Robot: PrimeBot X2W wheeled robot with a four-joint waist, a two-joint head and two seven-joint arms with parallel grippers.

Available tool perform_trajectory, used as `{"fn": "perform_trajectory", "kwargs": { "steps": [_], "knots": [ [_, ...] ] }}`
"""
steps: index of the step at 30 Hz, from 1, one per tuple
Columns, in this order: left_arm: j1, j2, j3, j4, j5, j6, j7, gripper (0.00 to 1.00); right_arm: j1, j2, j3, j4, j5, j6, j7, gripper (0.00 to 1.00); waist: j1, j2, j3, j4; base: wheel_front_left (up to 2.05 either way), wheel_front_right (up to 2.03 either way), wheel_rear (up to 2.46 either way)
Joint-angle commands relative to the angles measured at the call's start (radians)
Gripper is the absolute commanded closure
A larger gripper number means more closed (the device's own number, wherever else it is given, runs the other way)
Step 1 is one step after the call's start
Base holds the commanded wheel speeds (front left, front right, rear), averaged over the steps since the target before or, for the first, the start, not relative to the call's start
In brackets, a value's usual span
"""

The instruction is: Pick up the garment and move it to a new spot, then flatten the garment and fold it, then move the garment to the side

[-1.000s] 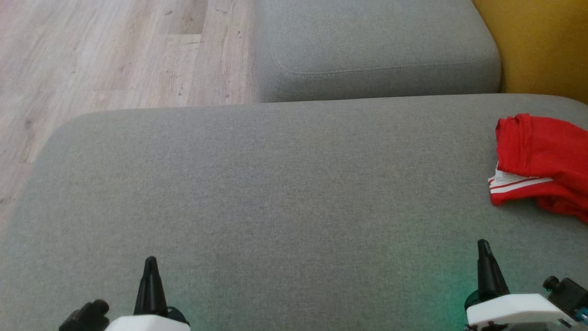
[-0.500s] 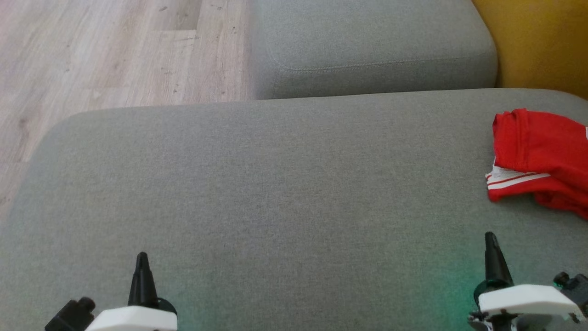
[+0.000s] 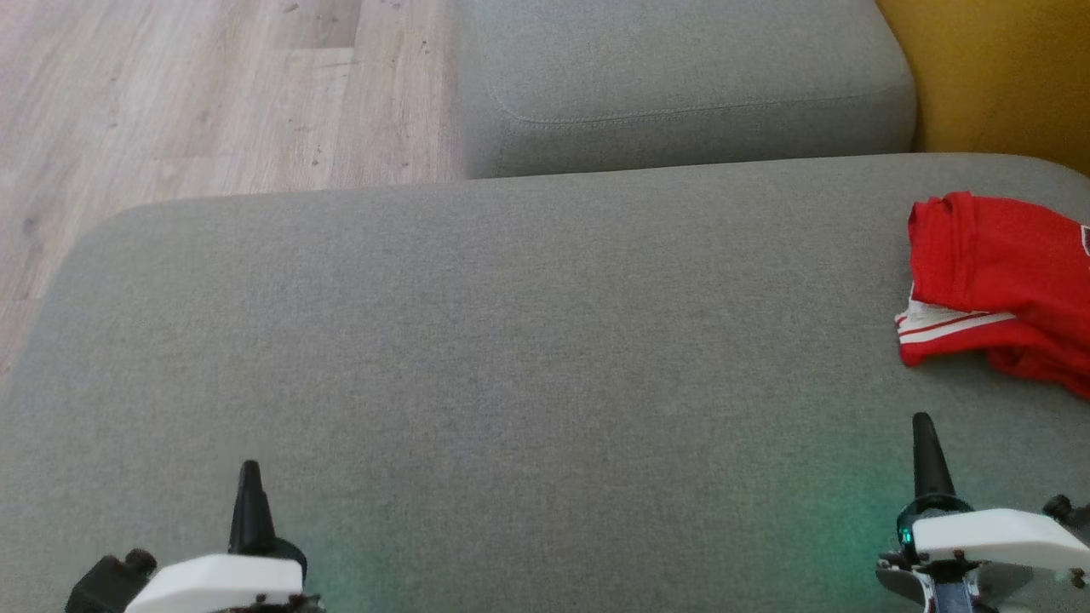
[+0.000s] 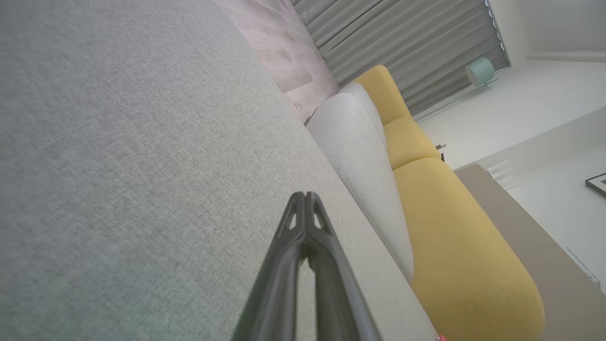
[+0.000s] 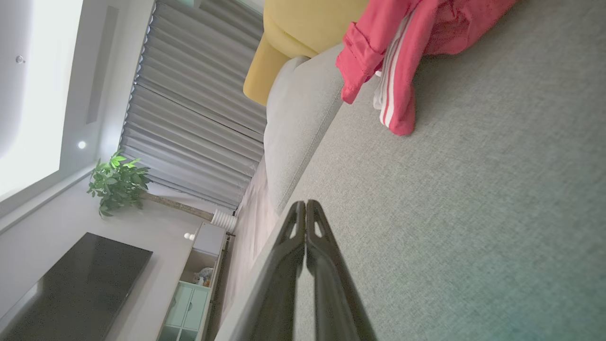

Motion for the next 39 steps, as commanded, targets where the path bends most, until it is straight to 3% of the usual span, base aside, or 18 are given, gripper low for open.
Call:
{"fn": "perform_trajectory", "kwargs": {
  "steps": [1, 39],
  "knots": [
    [-0.067, 0.015, 0.033, -0.027, -0.032, -0.009, 0.009, 1.00, -0.057, -0.018, 0.007, -0.039, 0.032, 0.000, 0.012, 1.00, -0.0001, 0.0000, 0.001, -0.001, 0.00, 0.00, 0.00],
    [-0.146, 0.013, 0.128, -0.011, -0.469, -0.060, 0.120, 1.00, -0.138, -0.018, -0.054, -0.047, 0.448, -0.001, 0.121, 1.00, -0.0001, 0.0000, 0.032, -0.033, 0.00, 0.00, 0.00]
  ]
}}
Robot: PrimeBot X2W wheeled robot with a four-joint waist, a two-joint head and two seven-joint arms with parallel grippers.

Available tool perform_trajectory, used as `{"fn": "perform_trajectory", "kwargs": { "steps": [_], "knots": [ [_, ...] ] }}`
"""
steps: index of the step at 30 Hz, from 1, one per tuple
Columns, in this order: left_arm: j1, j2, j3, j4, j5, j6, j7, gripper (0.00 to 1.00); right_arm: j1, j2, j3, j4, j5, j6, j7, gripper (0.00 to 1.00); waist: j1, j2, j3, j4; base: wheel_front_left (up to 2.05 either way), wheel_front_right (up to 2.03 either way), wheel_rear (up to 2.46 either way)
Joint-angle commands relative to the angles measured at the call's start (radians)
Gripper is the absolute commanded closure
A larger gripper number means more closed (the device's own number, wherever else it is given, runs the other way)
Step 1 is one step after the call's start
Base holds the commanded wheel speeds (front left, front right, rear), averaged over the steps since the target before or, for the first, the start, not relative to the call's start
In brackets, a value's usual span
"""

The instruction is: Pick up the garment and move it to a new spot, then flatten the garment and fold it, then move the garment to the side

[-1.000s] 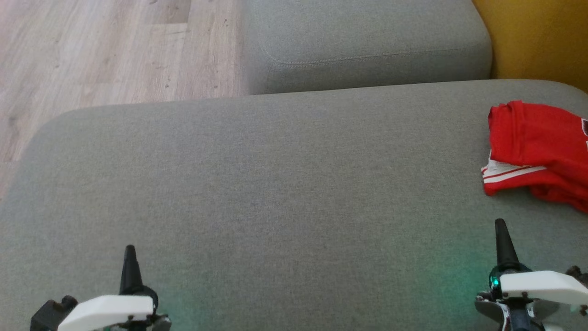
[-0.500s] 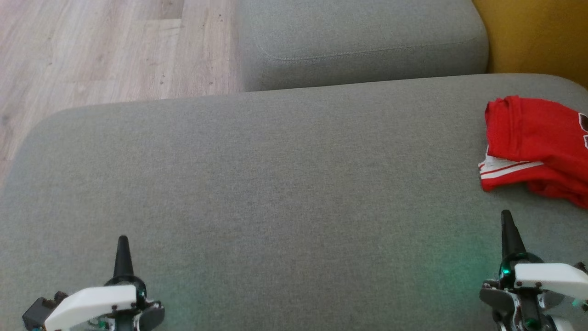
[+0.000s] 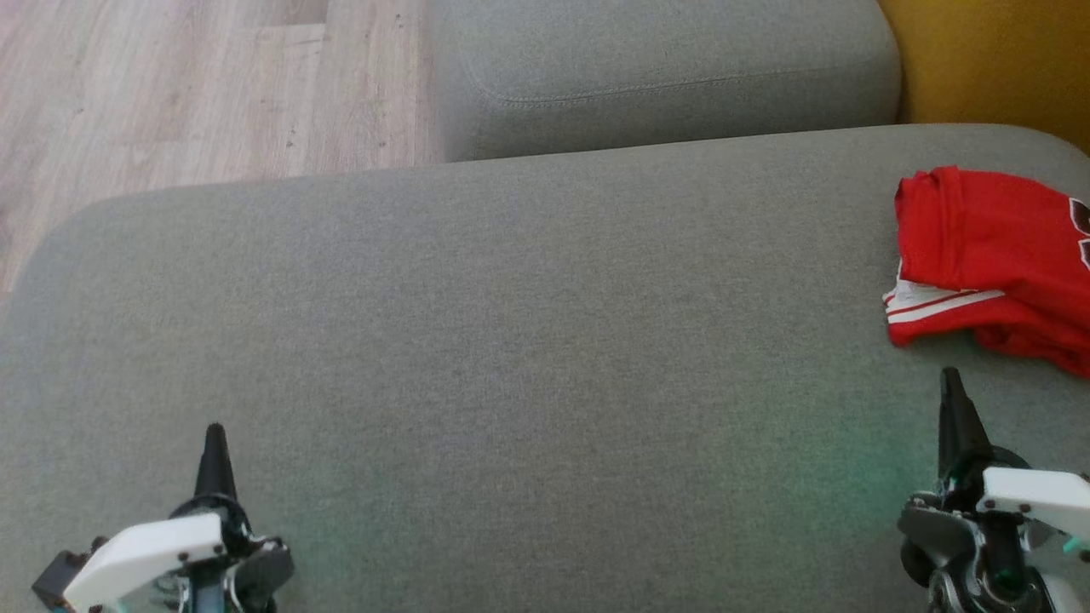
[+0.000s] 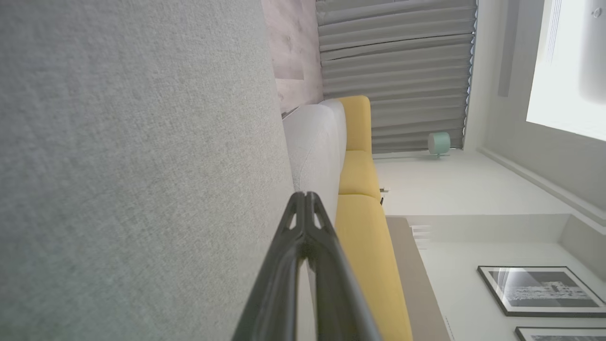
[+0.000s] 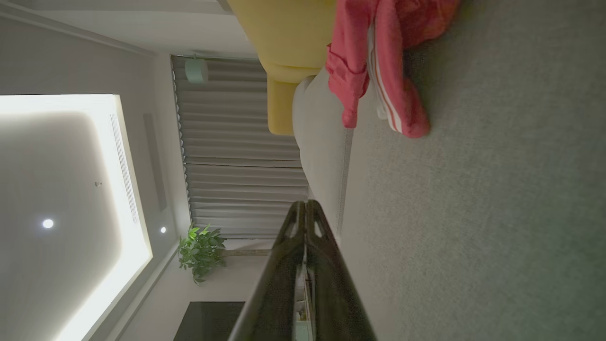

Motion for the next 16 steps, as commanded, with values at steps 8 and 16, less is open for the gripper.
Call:
{"fn": "perform_trajectory", "kwargs": {
  "steps": [8, 16],
  "knots": [
    [-0.070, 0.013, 0.052, -0.026, -0.085, -0.016, 0.026, 1.00, -0.068, -0.017, 0.007, -0.039, 0.084, -0.001, 0.026, 1.00, 0.0000, 0.0000, 0.005, -0.005, 0.00, 0.00, 0.00],
    [-0.070, 0.011, 0.055, -0.026, -0.082, -0.016, 0.028, 1.00, -0.068, -0.016, 0.005, -0.039, 0.082, -0.001, 0.027, 1.00, 0.0000, 0.0000, 0.005, -0.005, 0.00, 0.00, 0.00]
  ]
}}
